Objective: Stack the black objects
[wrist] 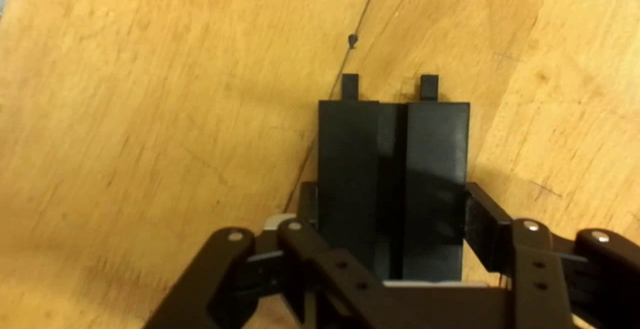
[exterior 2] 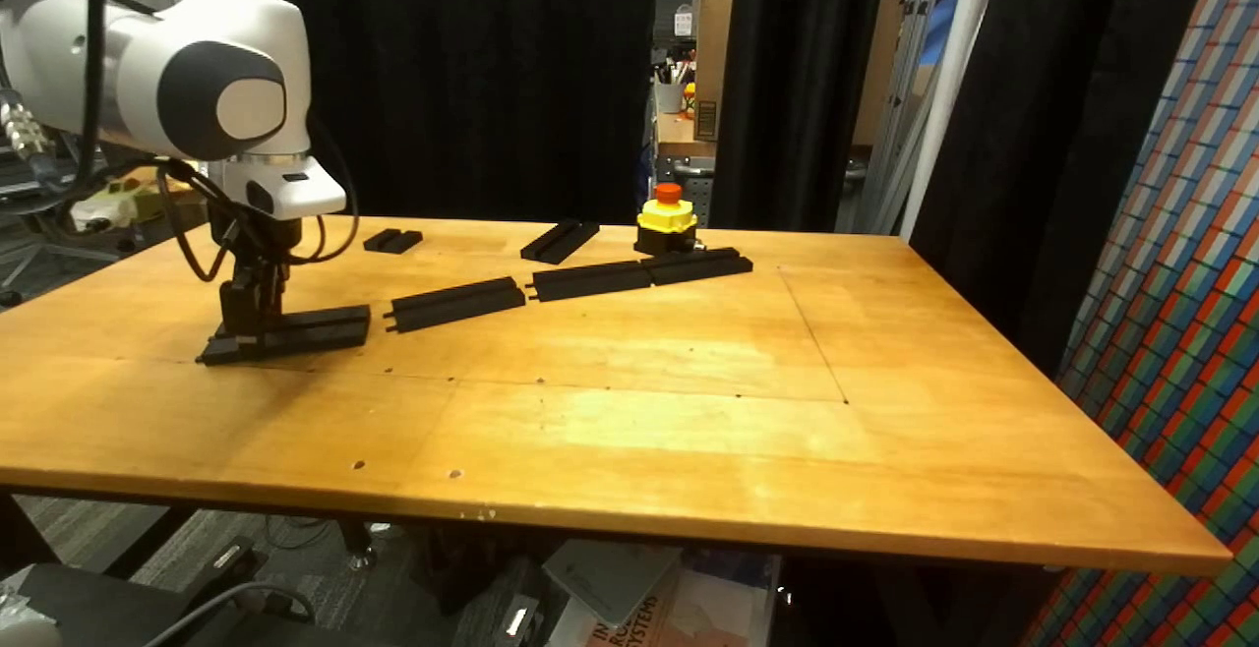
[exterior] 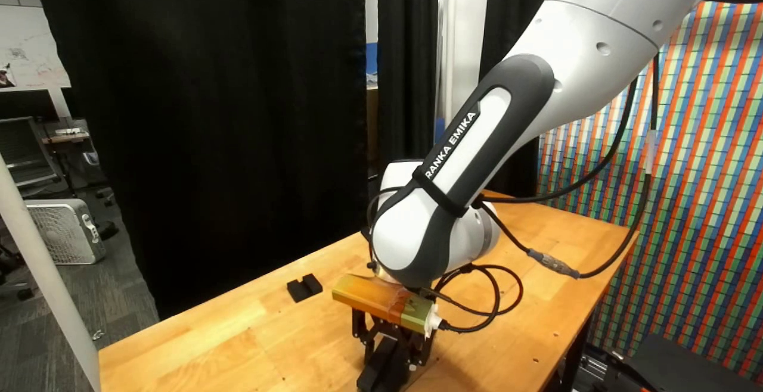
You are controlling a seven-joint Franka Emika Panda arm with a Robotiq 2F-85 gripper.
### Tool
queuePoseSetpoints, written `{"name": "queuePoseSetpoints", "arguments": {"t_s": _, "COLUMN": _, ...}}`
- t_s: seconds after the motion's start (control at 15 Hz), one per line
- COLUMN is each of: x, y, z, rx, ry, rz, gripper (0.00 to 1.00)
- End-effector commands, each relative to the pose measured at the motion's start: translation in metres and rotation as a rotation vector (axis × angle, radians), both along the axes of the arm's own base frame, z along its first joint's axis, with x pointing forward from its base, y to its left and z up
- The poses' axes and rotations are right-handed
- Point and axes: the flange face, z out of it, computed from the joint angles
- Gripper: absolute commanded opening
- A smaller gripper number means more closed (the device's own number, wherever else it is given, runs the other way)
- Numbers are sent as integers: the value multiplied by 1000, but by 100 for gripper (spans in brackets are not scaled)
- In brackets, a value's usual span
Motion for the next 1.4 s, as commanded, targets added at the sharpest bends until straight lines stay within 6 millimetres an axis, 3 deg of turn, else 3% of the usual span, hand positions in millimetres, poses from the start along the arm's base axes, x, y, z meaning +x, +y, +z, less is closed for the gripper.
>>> {"name": "queuePoseSetpoints", "arguments": {"t_s": 0.0, "x": 5, "y": 9, "z": -7, "rx": 42, "ry": 12, "rz": -54, "gripper": 45}}
{"name": "queuePoseSetpoints", "arguments": {"t_s": 0.13, "x": 6, "y": 8, "z": -7, "rx": 44, "ry": 18, "rz": -63, "gripper": 45}}
{"name": "queuePoseSetpoints", "arguments": {"t_s": 0.2, "x": 6, "y": 6, "z": -6, "rx": 41, "ry": 20, "rz": -68, "gripper": 93}}
{"name": "queuePoseSetpoints", "arguments": {"t_s": 0.33, "x": 5, "y": 4, "z": -4, "rx": 22, "ry": 16, "rz": -56, "gripper": 99}}
{"name": "queuePoseSetpoints", "arguments": {"t_s": 0.67, "x": 11, "y": -27, "z": 31, "rx": -129, "ry": -21, "rz": 55, "gripper": 100}}
{"name": "queuePoseSetpoints", "arguments": {"t_s": 1.07, "x": 55, "y": -80, "z": 90, "rx": -361, "ry": -5, "rz": 293, "gripper": 100}}
{"name": "queuePoseSetpoints", "arguments": {"t_s": 1.33, "x": 88, "y": -96, "z": 110, "rx": -356, "ry": -90, "rz": 408, "gripper": 100}}
